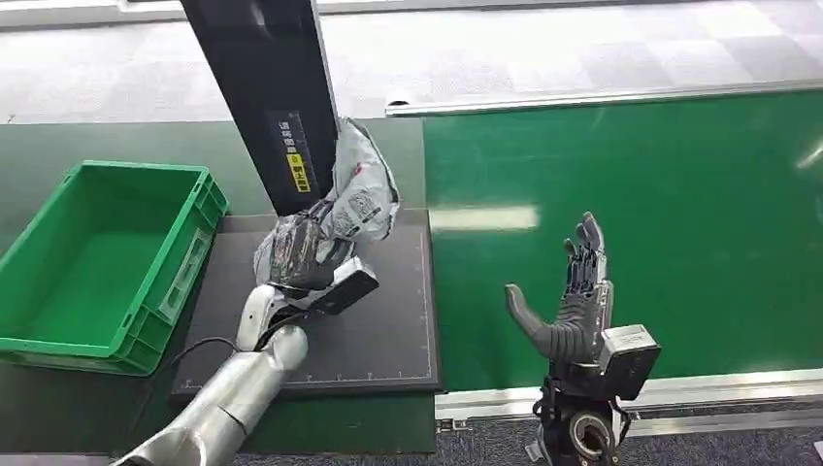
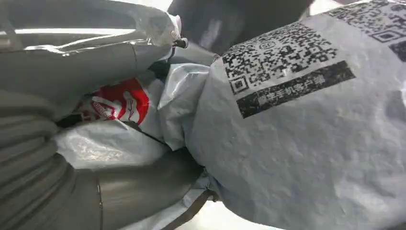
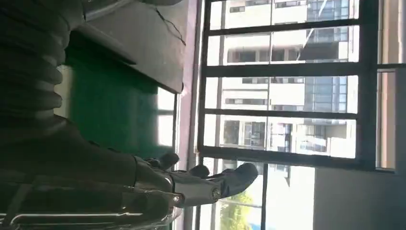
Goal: Moved the parcel from conveyor to table for the left to box.
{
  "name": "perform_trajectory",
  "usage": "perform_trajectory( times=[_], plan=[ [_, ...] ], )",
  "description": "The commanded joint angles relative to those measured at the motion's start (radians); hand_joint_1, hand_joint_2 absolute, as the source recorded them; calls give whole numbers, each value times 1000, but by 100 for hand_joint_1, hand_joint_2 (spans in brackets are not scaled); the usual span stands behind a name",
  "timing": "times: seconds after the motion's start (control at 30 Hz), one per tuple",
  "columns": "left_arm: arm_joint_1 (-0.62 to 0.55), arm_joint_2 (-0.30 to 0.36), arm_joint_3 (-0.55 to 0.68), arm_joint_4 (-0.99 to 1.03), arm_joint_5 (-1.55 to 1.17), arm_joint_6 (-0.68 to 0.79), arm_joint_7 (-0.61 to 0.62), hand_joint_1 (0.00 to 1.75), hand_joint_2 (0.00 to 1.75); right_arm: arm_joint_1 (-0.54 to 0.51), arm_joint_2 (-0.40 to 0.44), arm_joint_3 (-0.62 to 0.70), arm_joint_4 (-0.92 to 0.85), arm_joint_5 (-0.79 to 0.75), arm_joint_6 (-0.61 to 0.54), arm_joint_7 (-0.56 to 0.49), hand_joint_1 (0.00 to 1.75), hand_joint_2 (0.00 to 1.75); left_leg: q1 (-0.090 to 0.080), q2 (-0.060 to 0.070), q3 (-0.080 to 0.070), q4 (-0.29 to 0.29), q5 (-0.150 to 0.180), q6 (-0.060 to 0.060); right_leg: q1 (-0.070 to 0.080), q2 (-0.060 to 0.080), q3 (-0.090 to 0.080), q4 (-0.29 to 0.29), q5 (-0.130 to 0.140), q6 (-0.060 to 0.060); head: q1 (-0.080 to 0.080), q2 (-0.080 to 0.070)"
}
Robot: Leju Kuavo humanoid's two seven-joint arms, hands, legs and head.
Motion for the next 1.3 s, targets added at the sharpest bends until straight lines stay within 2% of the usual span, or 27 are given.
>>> perform_trajectory(
  times=[0.03,0.07,0.1,0.13,0.2,0.23,0.27,0.3,0.33,0.4,0.43,0.5,0.53,0.57,0.73,0.83,0.87,0.9,1.0,1.03,1.1,1.13,1.17,1.2,1.23,1.3],
  plan=[
    [95,40,16,-354,34,34,-38,175,175,5,-3,-29,-4,2,-3,1,0,175,0,2,-1,0,0,0,1,0,-1,0,1,-1,0,0],
    [143,-9,103,-469,100,34,-182,175,175,15,-4,-34,-10,2,-8,-3,0,175,1,3,0,0,0,0,1,0,-1,-1,1,-2,-1,0],
    [175,-40,158,-539,93,34,-243,175,175,24,-4,-36,-14,3,-11,-5,0,175,0,2,-1,0,0,0,1,0,-1,0,1,-1,-1,0],
    [240,-102,239,-677,126,34,-363,175,175,44,-4,-42,-27,4,-18,-12,0,175,1,3,-1,0,0,0,1,1,-2,-1,1,-2,0,0],
    [273,-172,370,-879,116,34,-403,175,175,66,-1,-50,-47,5,-29,-20,0,175,1,4,-3,1,-1,1,1,2,-3,0,0,-1,-1,0],
    [266,-188,413,-895,114,34,-403,175,175,71,1,-52,-53,5,-30,-21,0,175,1,4,-3,2,-2,1,1,2,-3,0,0,-1,0,0],
    [249,-185,453,-865,148,34,-403,175,175,80,7,-56,-66,7,-35,-22,0,175,1,3,-4,2,-1,0,1,1,-4,1,0,-1,0,0],
    [198,-175,547,-815,176,34,-403,175,175,98,13,-61,-90,12,-39,-22,0,175,2,5,-2,3,-3,1,2,1,-2,0,-1,-2,0,0],
    [180,-168,577,-790,184,34,-403,175,175,102,13,-61,-95,14,-40,-22,0,175,1,4,-3,1,-1,0,1,2,-4,1,0,-2,0,0],
    [70,-143,758,-665,8,34,-385,175,175,108,10,-57,-104,22,-37,-19,0,175,0,3,-2,0,-1,-1,1,1,-3,1,0,-2,0,0],
    [30,-117,787,-595,-30,34,-357,175,175,106,8,-56,-102,23,-38,-19,0,175,1,3,-2,0,0,-1,1,0,-3,1,1,-3,-1,0],
    [-97,-15,914,-415,-288,34,-250,175,175,84,0,-40,-81,14,-16,-19,0,175,1,3,-2,-1,2,-1,2,0,-4,1,2,-4,0,0],
    [-124,54,938,-356,-478,34,-176,175,175,60,-1,-26,-57,8,-2,-19,0,175,1,2,-1,-1,1,-1,1,0,-3,1,1,-3,-2,0],
    [-127,134,883,-266,-579,34,-71,175,175,40,-4,-13,-35,5,1,-20,0,175,1,4,-1,-2,2,-2,2,1,-4,1,2,-4,0,0],
    [-127,134,883,-266,-579,34,-71,175,175,40,-4,-13,-35,5,1,-20,0,175,2,7,1,-3,4,-2,3,4,-2,0,4,-6,-2,0],
    [-127,134,883,-266,-579,34,-71,175,175,40,-4,-13,-35,5,1,-20,0,175,2,4,0,-1,3,-2,3,0,-2,0,2,-5,0,0],
    [-84,243,744,-194,-634,34,144,175,175,28,-9,-5,-22,-1,6,-20,0,175,3,3,0,-2,3,-1,4,-1,-1,-1,3,-5,0,0],
    [-124,405,488,-16,-634,34,423,175,175,8,-14,7,-2,-9,14,-20,0,175,2,4,-1,-1,3,-2,3,1,-2,0,3,-5,0,0],
    [-187,465,404,155,-634,34,503,175,175,-12,-19,15,12,-19,18,-14,0,175,2,0,-3,-1,4,-3,3,-3,-3,1,3,-6,1,0],
    [-253,503,310,278,-634,34,578,175,175,-32,-15,26,36,-19,20,-22,0,175,3,2,-2,-1,4,-3,4,-2,-4,1,3,-7,-1,0],
    [-293,512,306,356,-634,34,577,175,175,-44,-21,42,47,-36,10,-17,0,175,3,0,-3,-1,4,-3,3,-2,-6,2,2,-6,-1,0],
    [-344,530,231,474,-634,34,633,175,175,-46,-21,44,49,-41,12,-11,0,175,3,-1,-3,-1,5,-3,4,-4,-4,1,3,-6,0,0],
    [-381,527,229,564,-634,34,641,175,175,-48,-20,45,52,-41,12,-11,0,175,3,1,-3,-1,4,-3,4,-1,-5,1,3,-5,0,0],
    [-381,527,229,564,-634,34,641,175,175,-48,-20,45,52,-41,12,-11,0,175,4,1,-3,-2,6,-3,5,-3,-5,-1,4,-7,0,0],
    [-406,525,213,643,-634,34,653,175,175,-52,-20,45,62,-41,11,-11,0,175,3,4,-2,-1,4,-3,4,1,-4,1,3,-5,-1,0],
    [-411,513,214,689,-633,-33,650,175,175,-57,-18,43,72,-41,13,-15,0,175,4,6,-1,-3,5,-2,5,2,-3,-2,5,-7,0,0]
  ],
)
